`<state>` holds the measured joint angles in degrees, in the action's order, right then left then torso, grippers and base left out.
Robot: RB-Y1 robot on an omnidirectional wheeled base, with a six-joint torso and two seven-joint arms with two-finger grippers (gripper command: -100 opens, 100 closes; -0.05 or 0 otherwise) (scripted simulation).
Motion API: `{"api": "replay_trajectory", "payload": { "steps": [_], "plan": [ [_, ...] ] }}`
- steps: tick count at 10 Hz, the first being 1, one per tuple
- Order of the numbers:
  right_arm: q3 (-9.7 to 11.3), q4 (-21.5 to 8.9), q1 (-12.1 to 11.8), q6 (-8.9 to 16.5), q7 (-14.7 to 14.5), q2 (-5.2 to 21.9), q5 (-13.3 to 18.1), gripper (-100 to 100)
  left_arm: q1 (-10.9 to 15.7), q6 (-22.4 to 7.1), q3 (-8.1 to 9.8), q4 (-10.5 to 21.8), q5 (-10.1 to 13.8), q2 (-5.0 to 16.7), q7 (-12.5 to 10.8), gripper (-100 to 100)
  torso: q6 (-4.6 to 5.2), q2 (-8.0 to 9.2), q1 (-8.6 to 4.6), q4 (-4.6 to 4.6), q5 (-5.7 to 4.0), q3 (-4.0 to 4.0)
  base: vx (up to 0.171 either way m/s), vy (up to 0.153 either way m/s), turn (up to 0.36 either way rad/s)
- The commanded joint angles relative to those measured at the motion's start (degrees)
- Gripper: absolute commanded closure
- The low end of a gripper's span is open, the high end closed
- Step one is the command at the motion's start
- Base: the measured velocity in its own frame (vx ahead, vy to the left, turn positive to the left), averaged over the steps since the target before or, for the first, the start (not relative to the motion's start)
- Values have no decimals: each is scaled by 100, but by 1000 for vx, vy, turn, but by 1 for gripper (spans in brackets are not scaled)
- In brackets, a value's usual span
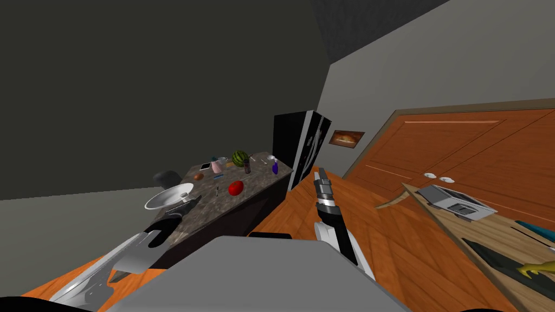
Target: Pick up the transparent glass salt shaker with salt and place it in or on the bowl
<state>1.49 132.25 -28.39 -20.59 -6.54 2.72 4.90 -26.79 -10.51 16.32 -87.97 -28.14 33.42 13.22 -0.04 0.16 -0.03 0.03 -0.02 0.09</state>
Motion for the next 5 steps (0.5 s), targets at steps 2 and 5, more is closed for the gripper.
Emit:
{"api": "replay_trajectory", "payload": {
  "steps": [2,5],
  "plan": [
    [0,0,0,0,0,0,0,0,59,77,73,315,-338,102,-413,-100,1,-5,2,-1,0,-3,-24,-11,-97],
    [0,0,0,0,0,0,0,0,59,77,73,328,-604,102,-857,-100,0,-1,1,0,0,0,-23,-8,-33]
  ]
}}
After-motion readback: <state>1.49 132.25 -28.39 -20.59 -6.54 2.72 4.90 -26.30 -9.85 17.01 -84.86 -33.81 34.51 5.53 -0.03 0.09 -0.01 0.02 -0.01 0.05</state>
